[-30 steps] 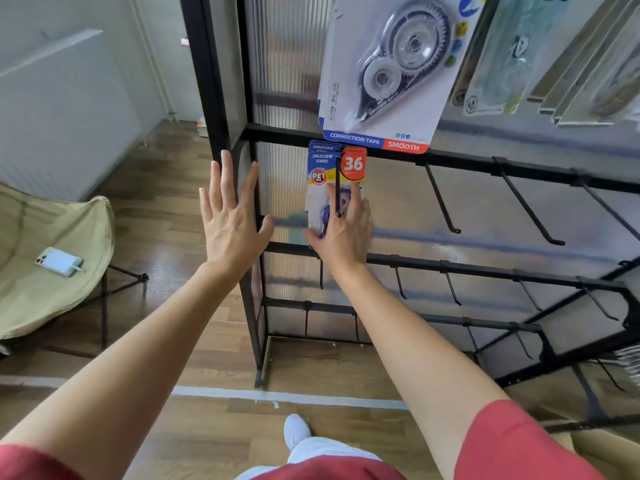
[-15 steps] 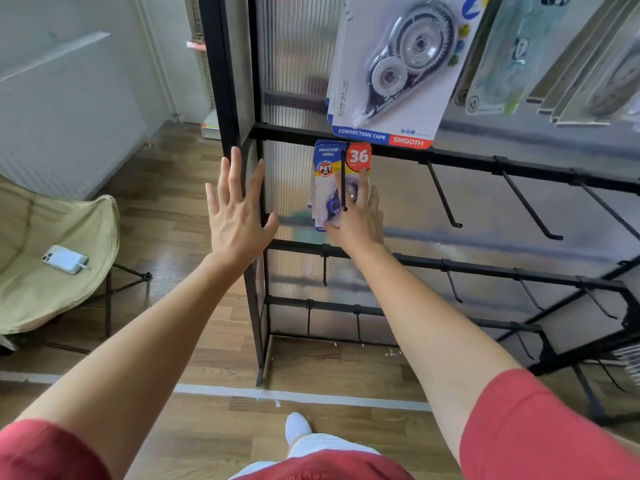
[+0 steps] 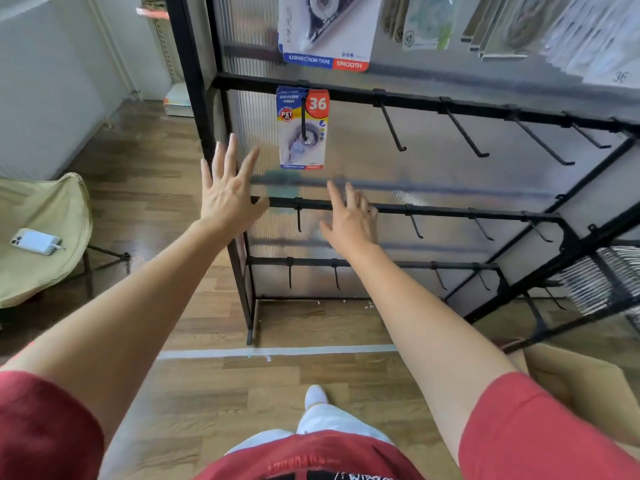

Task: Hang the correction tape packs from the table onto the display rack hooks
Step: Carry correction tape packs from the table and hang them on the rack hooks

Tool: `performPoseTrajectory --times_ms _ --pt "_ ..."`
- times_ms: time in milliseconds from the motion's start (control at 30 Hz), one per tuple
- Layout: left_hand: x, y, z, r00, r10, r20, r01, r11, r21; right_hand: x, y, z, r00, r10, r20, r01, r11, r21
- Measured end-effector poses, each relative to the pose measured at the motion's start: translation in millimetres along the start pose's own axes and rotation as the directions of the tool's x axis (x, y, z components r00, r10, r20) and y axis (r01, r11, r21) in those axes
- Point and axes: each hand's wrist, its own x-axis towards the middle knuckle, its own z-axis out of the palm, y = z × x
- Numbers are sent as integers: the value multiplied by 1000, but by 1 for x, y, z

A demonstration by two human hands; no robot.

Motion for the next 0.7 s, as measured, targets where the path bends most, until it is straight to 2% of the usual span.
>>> performPoseTrajectory --times_ms 100,200,333,467,600,700 --pt "-37 11 18 991 -43 130 43 999 -1 -28 9 10 999 30 22 -31 999 26" --pt "-71 24 34 978 -80 193 84 996 -17 -59 17 23 998 31 47 -32 999 22" --pt "-115 47 49 975 -88 206 99 994 -42 -105 30 37 996 30 79 -36 996 78" --pt "-164 72 60 976 -115 186 128 990 -59 -163 43 39 989 -42 139 36 998 50" --pt "-237 100 71 966 -162 203 185 977 -103 -225 60 47 979 -101 178 99 995 20" --pt "-292 109 71 962 -184 203 205 975 -90 -268 67 54 965 -121 233 109 992 61"
